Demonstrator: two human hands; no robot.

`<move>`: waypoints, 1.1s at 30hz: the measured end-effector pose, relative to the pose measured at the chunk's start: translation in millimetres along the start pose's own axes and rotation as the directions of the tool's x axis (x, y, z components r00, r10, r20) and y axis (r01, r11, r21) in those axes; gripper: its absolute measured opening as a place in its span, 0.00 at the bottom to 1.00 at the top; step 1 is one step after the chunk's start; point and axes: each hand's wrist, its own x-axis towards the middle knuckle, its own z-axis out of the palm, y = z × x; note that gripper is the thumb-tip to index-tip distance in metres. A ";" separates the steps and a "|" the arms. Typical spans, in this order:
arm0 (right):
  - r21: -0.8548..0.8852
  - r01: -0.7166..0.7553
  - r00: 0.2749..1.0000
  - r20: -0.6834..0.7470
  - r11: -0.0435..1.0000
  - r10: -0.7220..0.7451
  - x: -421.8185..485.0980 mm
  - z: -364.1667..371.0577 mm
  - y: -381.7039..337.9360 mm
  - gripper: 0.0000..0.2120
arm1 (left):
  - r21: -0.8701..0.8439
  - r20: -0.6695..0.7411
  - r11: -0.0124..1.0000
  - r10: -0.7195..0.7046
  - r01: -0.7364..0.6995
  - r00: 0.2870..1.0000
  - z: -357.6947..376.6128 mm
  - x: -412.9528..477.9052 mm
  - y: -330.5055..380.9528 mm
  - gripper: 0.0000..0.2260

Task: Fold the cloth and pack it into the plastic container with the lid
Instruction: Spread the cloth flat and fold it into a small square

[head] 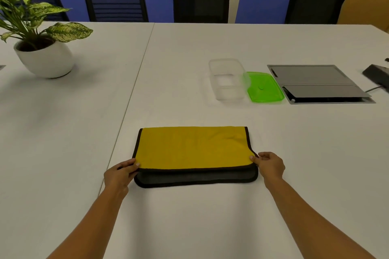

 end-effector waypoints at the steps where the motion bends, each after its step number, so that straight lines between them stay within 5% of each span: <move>1: -0.006 0.015 1.000 -0.009 1.000 -0.015 -2.1 -1.3 1.9 0.19 | 0.008 -0.001 1.000 -0.003 0.003 1.000 -1.3 -1.3 -4.1 0.15; 6: -0.010 0.037 0.999 -0.011 0.999 -0.037 -10.6 -5.4 11.5 0.18 | 0.085 -0.053 0.996 0.016 -0.011 0.998 -1.7 -5.3 -20.0 0.14; 10: 0.033 0.020 1.000 0.016 0.999 -0.020 -16.6 -1.8 16.1 0.18 | 0.396 -0.096 0.904 0.215 -0.161 0.972 4.5 -12.7 -27.7 0.14; 15: 0.171 -0.045 0.995 0.097 0.984 0.029 -31.4 7.1 19.6 0.21 | 0.795 0.217 0.342 0.610 -0.501 0.762 17.1 -29.4 -36.4 0.09; 21: 0.307 -0.101 0.994 0.081 0.946 0.080 -45.4 20.6 23.8 0.25 | 0.679 0.673 0.039 0.368 -0.734 0.642 55.3 -36.6 -62.2 0.11; 23: 0.338 -0.105 0.994 0.072 0.935 0.086 -46.4 21.8 23.3 0.25 | 0.661 0.720 -0.045 0.319 -0.749 0.617 64.6 -39.0 -65.9 0.12; 27: 0.388 -0.120 0.992 0.078 0.914 0.097 -44.7 19.1 22.3 0.27 | 0.540 0.832 -0.284 0.320 -0.792 0.452 72.9 -42.5 -65.8 0.12; 33: 0.394 -0.127 0.992 0.063 0.910 0.111 -42.2 16.5 25.6 0.27 | 0.472 0.881 -0.481 0.222 -0.738 0.419 76.5 -39.2 -60.6 0.16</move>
